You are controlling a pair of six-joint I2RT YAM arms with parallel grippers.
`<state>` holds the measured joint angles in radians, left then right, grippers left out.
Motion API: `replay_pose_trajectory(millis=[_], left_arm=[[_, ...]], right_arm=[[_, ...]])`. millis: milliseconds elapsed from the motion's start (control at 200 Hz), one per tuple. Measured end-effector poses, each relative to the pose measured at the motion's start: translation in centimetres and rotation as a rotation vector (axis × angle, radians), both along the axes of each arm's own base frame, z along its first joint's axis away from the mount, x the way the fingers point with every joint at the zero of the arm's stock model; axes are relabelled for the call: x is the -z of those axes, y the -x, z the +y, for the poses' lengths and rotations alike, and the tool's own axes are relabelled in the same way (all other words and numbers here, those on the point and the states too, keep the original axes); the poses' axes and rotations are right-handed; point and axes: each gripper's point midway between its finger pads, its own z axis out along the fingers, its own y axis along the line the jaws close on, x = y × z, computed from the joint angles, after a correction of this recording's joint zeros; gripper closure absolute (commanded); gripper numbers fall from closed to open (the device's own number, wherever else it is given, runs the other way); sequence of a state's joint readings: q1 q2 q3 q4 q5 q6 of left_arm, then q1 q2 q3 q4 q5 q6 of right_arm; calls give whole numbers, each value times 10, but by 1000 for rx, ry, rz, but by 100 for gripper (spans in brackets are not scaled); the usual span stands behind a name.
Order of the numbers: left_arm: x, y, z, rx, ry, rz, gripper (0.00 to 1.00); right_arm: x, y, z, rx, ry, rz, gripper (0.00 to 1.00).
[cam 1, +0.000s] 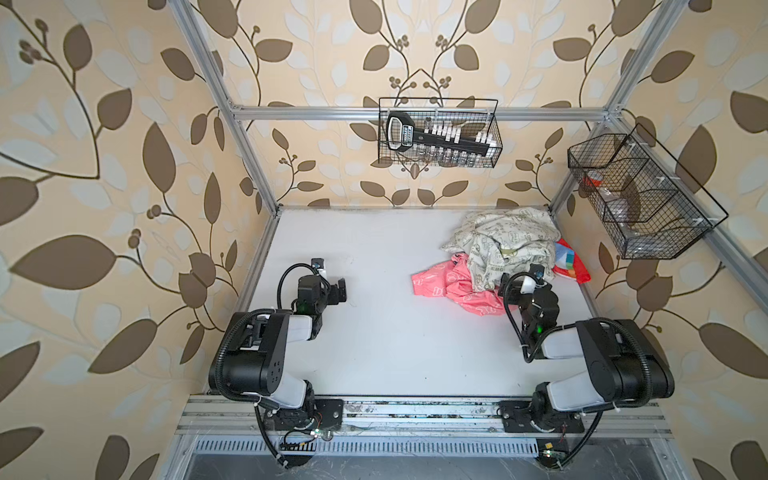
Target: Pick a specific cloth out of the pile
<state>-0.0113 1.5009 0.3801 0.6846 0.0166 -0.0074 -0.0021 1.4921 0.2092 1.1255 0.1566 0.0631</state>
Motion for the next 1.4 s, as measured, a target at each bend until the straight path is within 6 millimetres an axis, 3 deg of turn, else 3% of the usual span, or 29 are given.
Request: replay_pose_trajectory(millis=[1399], left_arm=[[1,0,0,2,-1,11,1]], right_arm=[[1,0,-1,9,-1,14,1]])
